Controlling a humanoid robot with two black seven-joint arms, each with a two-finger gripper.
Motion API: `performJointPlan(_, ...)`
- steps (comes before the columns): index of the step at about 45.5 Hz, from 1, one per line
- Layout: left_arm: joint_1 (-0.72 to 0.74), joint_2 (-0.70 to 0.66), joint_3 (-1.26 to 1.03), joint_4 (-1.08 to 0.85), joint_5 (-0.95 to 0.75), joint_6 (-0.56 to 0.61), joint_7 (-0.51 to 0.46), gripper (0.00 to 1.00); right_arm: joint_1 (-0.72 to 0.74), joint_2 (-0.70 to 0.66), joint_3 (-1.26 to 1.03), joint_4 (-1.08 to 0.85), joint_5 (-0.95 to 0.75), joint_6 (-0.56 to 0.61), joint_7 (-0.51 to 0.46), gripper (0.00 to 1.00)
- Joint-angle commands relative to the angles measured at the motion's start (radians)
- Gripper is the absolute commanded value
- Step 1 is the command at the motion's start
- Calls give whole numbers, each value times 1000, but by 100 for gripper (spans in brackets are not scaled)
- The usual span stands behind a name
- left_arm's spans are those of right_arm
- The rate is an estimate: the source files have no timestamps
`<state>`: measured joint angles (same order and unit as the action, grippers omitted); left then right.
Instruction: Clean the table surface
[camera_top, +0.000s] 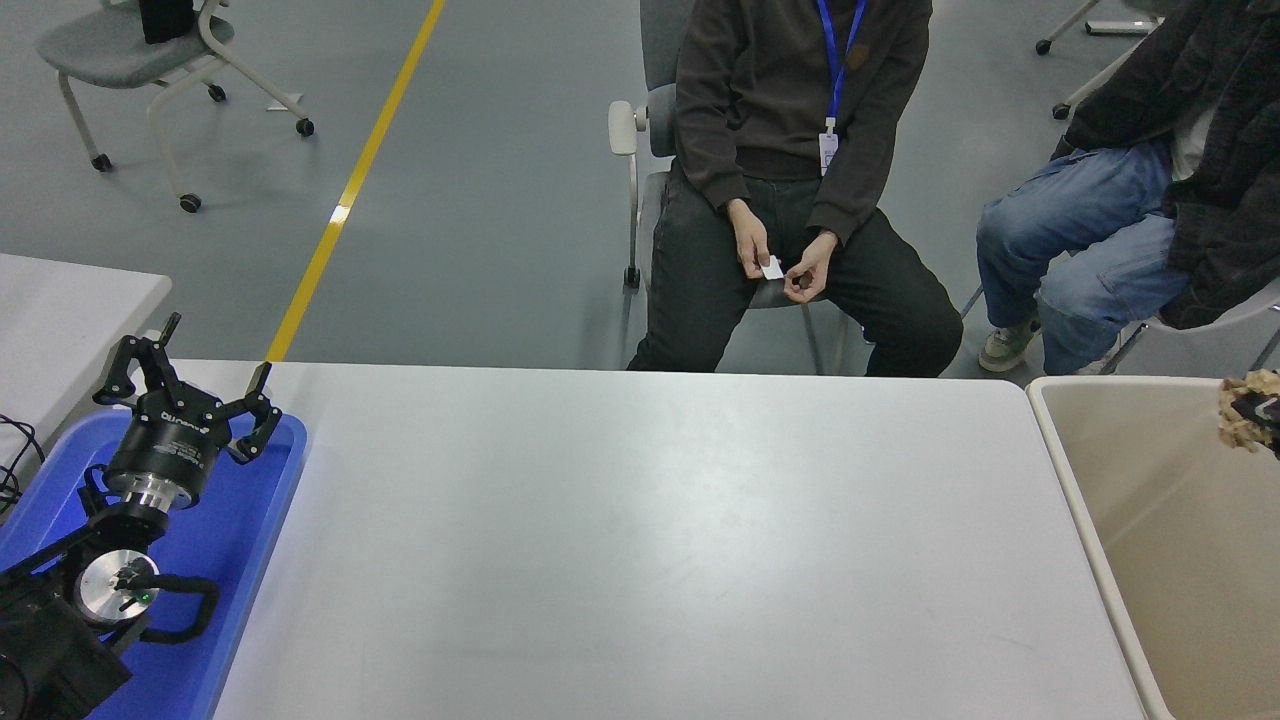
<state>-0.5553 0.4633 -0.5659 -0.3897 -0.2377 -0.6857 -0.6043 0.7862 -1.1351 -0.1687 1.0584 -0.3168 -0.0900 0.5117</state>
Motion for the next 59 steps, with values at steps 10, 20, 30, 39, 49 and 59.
performJointPlan(10,0,0,0,0,0,0,0,100,-171,290,3,-412,102,36,2,0)
performJointPlan(20,0,0,0,0,0,0,0,100,-203,463,6,-669,134,75,-9,0)
performJointPlan(30,0,0,0,0,0,0,0,100,-214,623,5,-917,134,93,-65,0)
performJointPlan(39,0,0,0,0,0,0,0,100,-222,676,6,-988,134,93,-114,0)
performJointPlan(49,0,0,0,0,0,0,0,100,-231,681,6,-992,134,78,-148,0)
performJointPlan(59,0,0,0,0,0,0,0,100,-249,693,73,-997,134,67,-160,0)
